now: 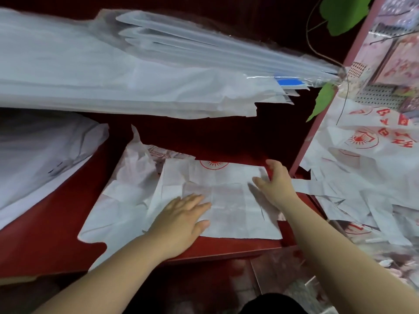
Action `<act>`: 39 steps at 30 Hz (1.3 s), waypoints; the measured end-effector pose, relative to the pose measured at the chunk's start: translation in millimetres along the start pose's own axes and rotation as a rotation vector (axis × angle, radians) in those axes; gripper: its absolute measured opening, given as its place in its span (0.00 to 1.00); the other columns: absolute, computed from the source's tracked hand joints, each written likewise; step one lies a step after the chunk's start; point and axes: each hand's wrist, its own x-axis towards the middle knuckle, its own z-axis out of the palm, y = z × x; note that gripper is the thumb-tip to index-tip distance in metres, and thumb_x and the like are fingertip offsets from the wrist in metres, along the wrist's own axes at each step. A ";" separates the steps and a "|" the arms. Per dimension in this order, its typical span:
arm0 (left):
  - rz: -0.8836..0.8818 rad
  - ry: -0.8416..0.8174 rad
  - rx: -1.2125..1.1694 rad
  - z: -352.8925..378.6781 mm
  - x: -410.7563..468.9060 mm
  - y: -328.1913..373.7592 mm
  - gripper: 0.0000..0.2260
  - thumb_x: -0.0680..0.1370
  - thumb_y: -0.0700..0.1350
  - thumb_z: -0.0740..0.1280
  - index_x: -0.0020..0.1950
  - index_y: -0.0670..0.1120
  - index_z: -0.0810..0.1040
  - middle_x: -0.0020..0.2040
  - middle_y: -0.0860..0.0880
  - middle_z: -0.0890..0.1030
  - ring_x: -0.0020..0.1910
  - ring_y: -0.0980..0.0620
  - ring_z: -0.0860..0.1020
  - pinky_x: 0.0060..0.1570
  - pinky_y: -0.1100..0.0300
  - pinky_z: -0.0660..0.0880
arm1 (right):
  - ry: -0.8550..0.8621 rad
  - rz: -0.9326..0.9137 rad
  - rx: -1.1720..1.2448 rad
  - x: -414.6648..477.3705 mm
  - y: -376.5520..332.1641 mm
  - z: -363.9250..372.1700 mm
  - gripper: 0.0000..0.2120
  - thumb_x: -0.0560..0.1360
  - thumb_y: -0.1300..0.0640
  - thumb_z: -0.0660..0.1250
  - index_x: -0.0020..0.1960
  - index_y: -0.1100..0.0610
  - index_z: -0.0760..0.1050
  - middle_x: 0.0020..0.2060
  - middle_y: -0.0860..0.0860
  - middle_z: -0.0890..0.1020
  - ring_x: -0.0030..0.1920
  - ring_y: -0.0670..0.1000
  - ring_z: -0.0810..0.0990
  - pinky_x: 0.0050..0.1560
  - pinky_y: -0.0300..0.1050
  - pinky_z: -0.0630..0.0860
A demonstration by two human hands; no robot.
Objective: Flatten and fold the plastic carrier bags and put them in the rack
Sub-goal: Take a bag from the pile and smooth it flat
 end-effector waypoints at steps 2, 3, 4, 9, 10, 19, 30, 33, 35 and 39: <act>-0.027 0.038 0.014 3.3 -1.3 0.5 0.22 0.81 0.57 0.45 0.75 0.55 0.49 0.76 0.56 0.45 0.74 0.58 0.43 0.69 0.63 0.38 | -0.005 -0.083 -0.109 -13.6 6.0 -10.8 0.26 0.73 0.56 0.68 0.68 0.60 0.64 0.66 0.56 0.67 0.64 0.54 0.67 0.61 0.43 0.65; -0.040 0.051 0.024 3.4 -2.6 1.8 0.23 0.81 0.58 0.45 0.75 0.55 0.50 0.76 0.56 0.46 0.74 0.58 0.44 0.70 0.63 0.39 | -0.058 -0.113 -0.153 -22.0 10.8 -17.7 0.26 0.71 0.55 0.70 0.66 0.59 0.66 0.64 0.54 0.68 0.62 0.53 0.68 0.58 0.41 0.65; -0.053 0.059 0.031 3.3 -4.1 4.2 0.23 0.81 0.58 0.46 0.75 0.55 0.50 0.76 0.56 0.47 0.74 0.58 0.45 0.70 0.62 0.40 | -0.142 -0.139 -0.183 -31.1 15.5 -24.8 0.27 0.70 0.54 0.71 0.66 0.58 0.67 0.62 0.53 0.70 0.59 0.51 0.70 0.55 0.39 0.65; -0.087 0.110 0.067 4.5 -10.1 22.1 0.23 0.81 0.57 0.50 0.75 0.54 0.53 0.75 0.56 0.52 0.74 0.57 0.50 0.70 0.60 0.45 | -0.340 -0.253 -0.268 -55.6 25.4 -42.3 0.22 0.71 0.56 0.69 0.64 0.55 0.71 0.57 0.46 0.75 0.54 0.42 0.69 0.52 0.33 0.63; -0.088 0.117 0.071 5.5 -9.6 24.0 0.23 0.80 0.57 0.49 0.75 0.54 0.53 0.75 0.56 0.52 0.74 0.57 0.50 0.71 0.60 0.45 | -0.316 -0.268 -0.288 -54.9 25.3 -41.0 0.19 0.72 0.57 0.68 0.63 0.56 0.72 0.56 0.47 0.77 0.53 0.43 0.70 0.51 0.33 0.64; -0.091 0.145 0.121 9.4 -8.6 24.0 0.23 0.80 0.58 0.49 0.74 0.54 0.54 0.75 0.56 0.53 0.73 0.57 0.51 0.71 0.58 0.43 | 0.056 -0.546 -0.374 -50.8 29.0 -24.9 0.09 0.59 0.72 0.75 0.36 0.62 0.81 0.35 0.55 0.83 0.36 0.57 0.82 0.34 0.46 0.77; -0.023 0.181 0.101 17.2 -24.8 12.2 0.34 0.74 0.66 0.37 0.74 0.53 0.59 0.75 0.53 0.57 0.74 0.56 0.55 0.68 0.63 0.44 | -0.109 -0.574 -0.379 -88.0 33.4 -13.6 0.17 0.69 0.46 0.59 0.41 0.55 0.83 0.45 0.51 0.85 0.45 0.49 0.84 0.39 0.37 0.77; -0.040 0.145 0.096 8.1 -46.8 7.8 0.36 0.76 0.65 0.32 0.63 0.54 0.75 0.65 0.54 0.74 0.62 0.57 0.74 0.60 0.65 0.58 | -0.137 -0.504 -0.285 -95.0 36.3 -14.0 0.23 0.70 0.42 0.57 0.49 0.56 0.82 0.54 0.49 0.81 0.55 0.45 0.78 0.53 0.35 0.73; 0.017 0.212 -0.004 14.1 -56.3 -3.3 0.42 0.65 0.72 0.25 0.68 0.61 0.61 0.69 0.64 0.58 0.67 0.67 0.60 0.63 0.74 0.43 | -0.141 -0.462 -0.203 -93.7 38.2 -15.5 0.25 0.72 0.41 0.55 0.55 0.56 0.80 0.57 0.45 0.76 0.60 0.40 0.69 0.60 0.29 0.62; 0.046 0.383 -0.229 -12.9 -44.8 -5.2 0.40 0.71 0.70 0.38 0.62 0.48 0.77 0.60 0.54 0.77 0.62 0.54 0.73 0.60 0.66 0.59 | -0.076 -0.443 -0.227 -84.3 39.4 -10.4 0.06 0.70 0.62 0.71 0.47 0.60 0.83 0.51 0.52 0.82 0.55 0.49 0.78 0.55 0.37 0.68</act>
